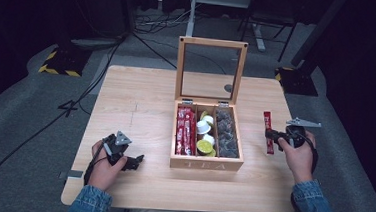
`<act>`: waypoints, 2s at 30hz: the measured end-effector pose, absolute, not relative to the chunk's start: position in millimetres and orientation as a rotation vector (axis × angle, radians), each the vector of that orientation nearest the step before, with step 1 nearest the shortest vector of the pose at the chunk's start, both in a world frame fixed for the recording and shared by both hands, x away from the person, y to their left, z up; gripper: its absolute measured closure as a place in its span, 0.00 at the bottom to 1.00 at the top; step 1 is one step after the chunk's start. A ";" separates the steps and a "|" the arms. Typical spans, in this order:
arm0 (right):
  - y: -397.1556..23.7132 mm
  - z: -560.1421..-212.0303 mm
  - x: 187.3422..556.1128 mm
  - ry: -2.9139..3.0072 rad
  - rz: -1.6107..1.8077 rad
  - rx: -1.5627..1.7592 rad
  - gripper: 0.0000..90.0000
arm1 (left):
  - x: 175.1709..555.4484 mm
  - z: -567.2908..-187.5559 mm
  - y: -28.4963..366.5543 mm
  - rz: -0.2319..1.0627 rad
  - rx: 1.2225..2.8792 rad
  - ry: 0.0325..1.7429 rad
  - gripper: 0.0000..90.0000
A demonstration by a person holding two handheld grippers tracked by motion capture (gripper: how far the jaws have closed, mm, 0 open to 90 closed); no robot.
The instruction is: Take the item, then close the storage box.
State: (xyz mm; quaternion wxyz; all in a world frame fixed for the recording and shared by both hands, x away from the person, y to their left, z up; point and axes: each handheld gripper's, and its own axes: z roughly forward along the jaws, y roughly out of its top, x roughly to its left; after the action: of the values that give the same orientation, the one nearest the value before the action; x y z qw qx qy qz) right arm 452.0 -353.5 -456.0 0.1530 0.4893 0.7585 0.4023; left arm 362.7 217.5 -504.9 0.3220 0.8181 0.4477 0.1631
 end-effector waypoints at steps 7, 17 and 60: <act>-349.5 -466.7 453.5 2.223 1.129 1.487 0.88 | 363.2 -504.9 217.3 0.427 2.149 1.176 0.04; -345.2 -477.8 454.5 2.220 1.068 1.548 0.87 | 364.3 -505.1 216.5 0.427 2.148 1.182 0.03; -342.9 -391.4 445.3 2.021 1.429 1.246 0.43 | 367.9 -505.3 215.0 0.419 2.159 1.181 0.00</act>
State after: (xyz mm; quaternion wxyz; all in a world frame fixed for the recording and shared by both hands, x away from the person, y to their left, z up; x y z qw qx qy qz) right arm 445.3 -342.9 -391.4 0.1842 0.4419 0.7169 0.5068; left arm 367.9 215.0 -505.3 0.3170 0.8203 0.4486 0.1591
